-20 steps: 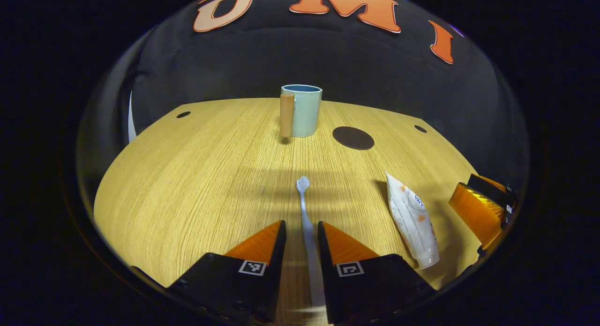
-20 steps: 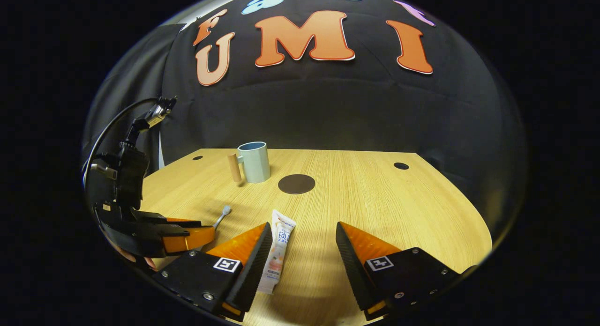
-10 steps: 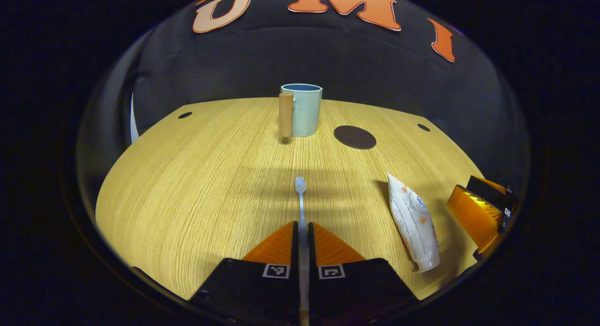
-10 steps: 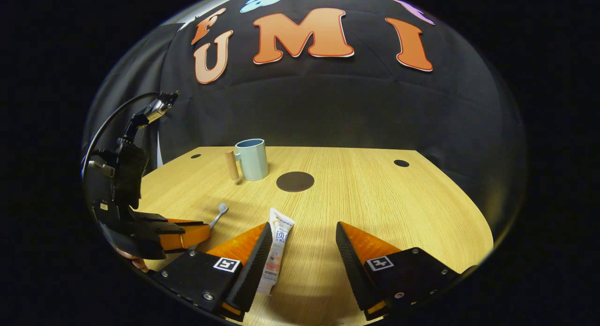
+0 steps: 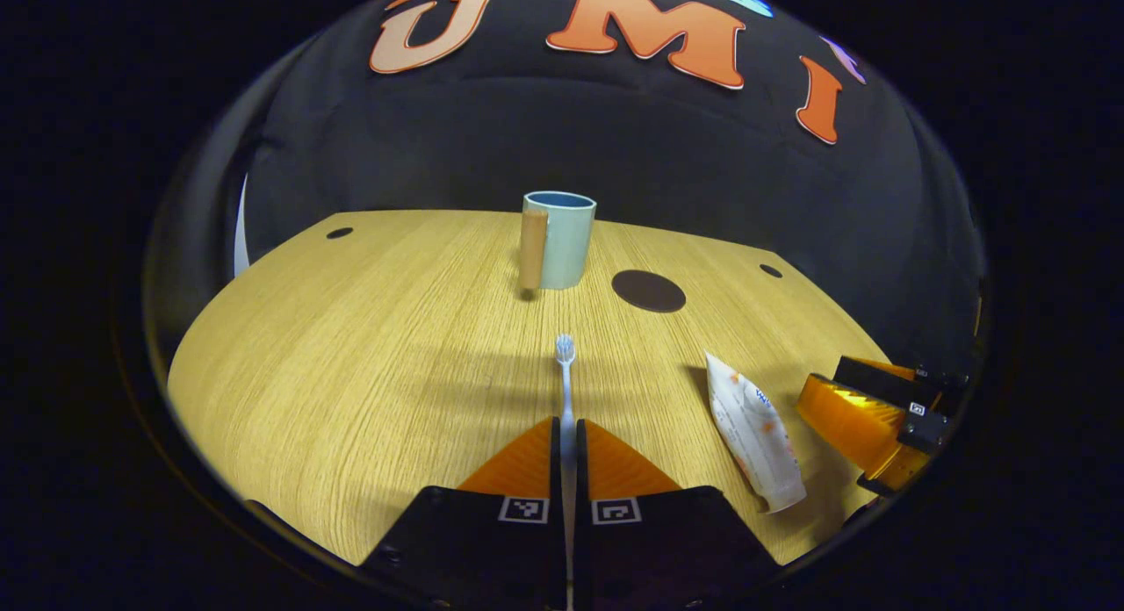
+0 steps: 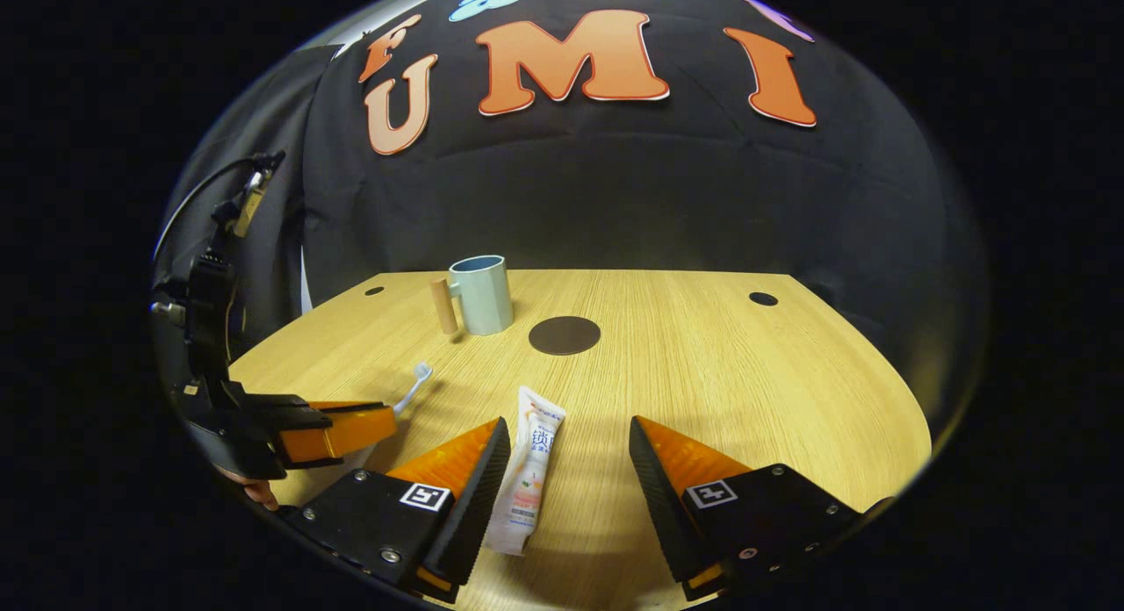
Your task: Put the toothbrush and toothpaste on the desktop into the cup, then pick up the cup and place it on the coaster on the desktop.
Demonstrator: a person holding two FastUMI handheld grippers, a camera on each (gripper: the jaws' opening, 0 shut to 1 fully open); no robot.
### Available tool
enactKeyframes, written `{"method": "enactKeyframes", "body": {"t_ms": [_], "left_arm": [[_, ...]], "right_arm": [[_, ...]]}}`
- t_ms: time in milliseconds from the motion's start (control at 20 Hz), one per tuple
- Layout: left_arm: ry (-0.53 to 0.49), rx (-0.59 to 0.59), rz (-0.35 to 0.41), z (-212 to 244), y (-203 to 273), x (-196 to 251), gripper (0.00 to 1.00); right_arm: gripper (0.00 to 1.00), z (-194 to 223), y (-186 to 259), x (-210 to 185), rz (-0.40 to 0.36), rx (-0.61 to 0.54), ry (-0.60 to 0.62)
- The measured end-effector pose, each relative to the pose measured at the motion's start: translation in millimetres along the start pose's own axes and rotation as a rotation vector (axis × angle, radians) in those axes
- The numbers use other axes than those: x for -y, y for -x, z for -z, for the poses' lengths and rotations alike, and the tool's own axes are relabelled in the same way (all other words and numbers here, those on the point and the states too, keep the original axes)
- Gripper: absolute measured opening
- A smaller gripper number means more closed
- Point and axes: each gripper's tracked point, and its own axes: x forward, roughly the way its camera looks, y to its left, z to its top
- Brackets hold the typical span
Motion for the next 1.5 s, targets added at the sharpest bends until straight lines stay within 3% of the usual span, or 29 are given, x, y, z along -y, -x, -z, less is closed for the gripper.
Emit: {"method": "enactKeyframes", "body": {"t_ms": [500, 550, 600, 700, 750, 800, 850, 900, 1000, 1050, 1250, 1500], "left_arm": [[0.009, 0.232, 0.013, -71.3, 42.8, -4.8, 0.03], [0.012, 0.249, 0.011, -77.1, 44.9, -7.2, 0.04], [0.018, 0.267, 0.012, -81.8, 44.3, -9.2, 0.04], [0.024, 0.298, 0.013, -90.9, 46.9, -12.7, 0.04], [0.02, 0.312, 0.009, -95.3, 48.6, -15.9, 0.04], [0.015, 0.324, 0.004, -100.5, 47.8, -19.0, 0.04], [0.015, 0.334, 0.005, -105.1, 46.4, -21.3, 0.04], [0.017, 0.347, 0.007, -107.6, 46.6, -21.7, 0.03], [0.014, 0.359, 0.007, -113.0, 44.7, -21.8, 0.03], [0.014, 0.366, 0.011, -116.2, 43.1, -21.5, 0.03], [0.014, 0.395, 0.015, -127.5, 33.6, -21.6, 0.03], [0.014, 0.466, 0.016, -160.2, 24.0, -19.6, 0.03]], "right_arm": [[0.78, 17.8, -29.2, -15.5, -0.025, -0.102, -0.007], [0.7, 22.0, -35.2, -13.9, -0.01, -0.119, -0.011], [0.73, 28.0, -41.0, -12.5, 0.002, -0.138, -0.019], [0.63, 40.9, -46.7, -17.8, -0.01, -0.186, -0.051], [0.51, 39.6, -48.3, -19.8, -0.009, -0.18, -0.06], [0.52, 38.1, -55.0, -18.9, -0.003, -0.175, -0.069], [0.37, 37.8, -55.0, -19.9, -0.002, -0.188, -0.08], [0.4, 36.6, -56.8, -21.3, -0.001, -0.187, -0.091], [0.33, 35.3, -56.0, -20.7, -0.006, -0.187, -0.105], [0.21, 34.0, -59.5, -22.6, -0.015, -0.179, -0.108], [0.13, 17.0, -66.2, -27.9, -0.047, -0.127, -0.149], [0.12, -31.1, -61.2, -17.6, -0.032, 0.004, -0.128]]}}
